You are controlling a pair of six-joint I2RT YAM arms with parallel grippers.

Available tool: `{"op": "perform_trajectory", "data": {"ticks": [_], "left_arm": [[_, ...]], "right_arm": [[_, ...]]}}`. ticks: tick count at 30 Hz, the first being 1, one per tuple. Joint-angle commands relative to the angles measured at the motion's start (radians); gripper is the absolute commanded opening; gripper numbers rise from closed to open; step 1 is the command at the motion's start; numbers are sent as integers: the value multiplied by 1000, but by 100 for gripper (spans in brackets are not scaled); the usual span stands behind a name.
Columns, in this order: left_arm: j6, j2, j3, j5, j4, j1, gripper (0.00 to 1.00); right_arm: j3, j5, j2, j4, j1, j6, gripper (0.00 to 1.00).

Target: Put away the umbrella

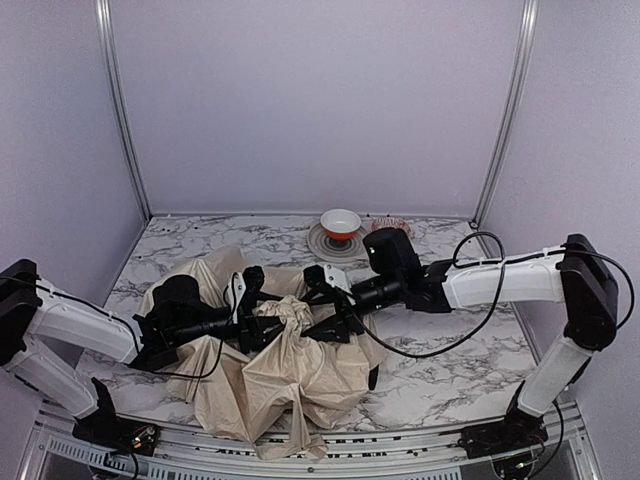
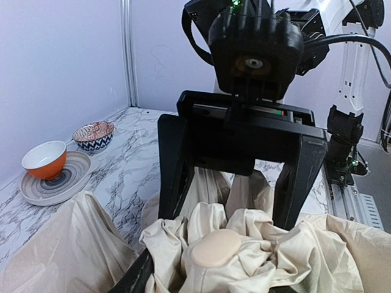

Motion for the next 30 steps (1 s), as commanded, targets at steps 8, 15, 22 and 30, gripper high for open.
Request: {"op": "perform_trajectory", "data": {"ticks": [8, 15, 22, 30], "left_arm": [[26, -40, -17, -19, 54, 17, 7], [-13, -103, -12, 73, 98, 17, 6], [25, -236, -69, 74, 98, 17, 3], [13, -358, -60, 165, 61, 18, 2]], "right_arm": [[-71, -93, -283, -70, -136, 18, 100], [-146, -99, -296, -88, -150, 64, 100], [-410, -9, -557, 136, -241, 175, 100], [-439, -67, -508, 267, -219, 237, 100]]}}
